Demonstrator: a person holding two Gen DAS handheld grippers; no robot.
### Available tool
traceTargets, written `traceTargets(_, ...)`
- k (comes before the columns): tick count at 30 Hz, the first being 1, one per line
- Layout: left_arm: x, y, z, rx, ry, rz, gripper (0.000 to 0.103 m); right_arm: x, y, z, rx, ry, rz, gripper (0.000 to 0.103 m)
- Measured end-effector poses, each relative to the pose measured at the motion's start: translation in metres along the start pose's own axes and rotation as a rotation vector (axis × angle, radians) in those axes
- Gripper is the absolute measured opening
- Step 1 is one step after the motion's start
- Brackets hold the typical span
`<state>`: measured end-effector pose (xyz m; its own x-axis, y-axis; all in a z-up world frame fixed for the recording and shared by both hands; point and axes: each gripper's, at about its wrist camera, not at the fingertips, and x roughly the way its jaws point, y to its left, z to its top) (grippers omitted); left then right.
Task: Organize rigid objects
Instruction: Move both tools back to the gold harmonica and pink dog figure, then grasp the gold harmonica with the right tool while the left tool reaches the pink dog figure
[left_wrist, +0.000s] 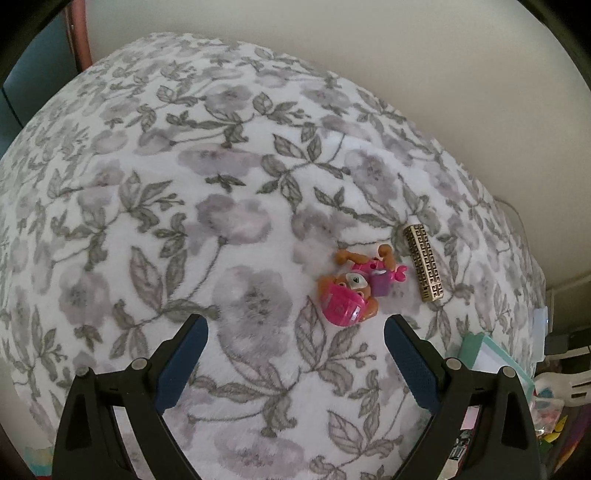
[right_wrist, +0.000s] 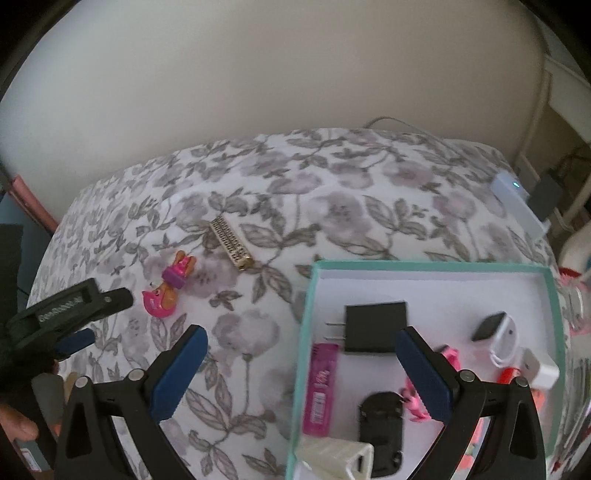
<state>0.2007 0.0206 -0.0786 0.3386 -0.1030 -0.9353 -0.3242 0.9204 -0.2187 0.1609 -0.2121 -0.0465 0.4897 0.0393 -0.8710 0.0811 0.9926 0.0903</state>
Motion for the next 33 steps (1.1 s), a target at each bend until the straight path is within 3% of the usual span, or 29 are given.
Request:
traceTargets(8,0.026,-0.017,0.01,0.083,0.022,-0.005,0.096,0.022,0.022,0.02,-0.064,0.001,-0.016,0.103)
traceTargets(24,0.06,-0.03,0.025,0.128,0.056,-0.053,0.096,0.061,0.031,0.045,-0.097,0.028,-0.046,0.103)
traceTargets(27,0.061,-0.031,0.026,0.119,0.058,-0.063,0.089,0.066,0.031,0.05,-0.092,0.029,-0.047,0.103)
traceTargets(33,0.056,-0.028,0.029,0.105,0.057,-0.112,0.066,0.07,0.037,0.059,-0.093,0.024,-0.04,0.102)
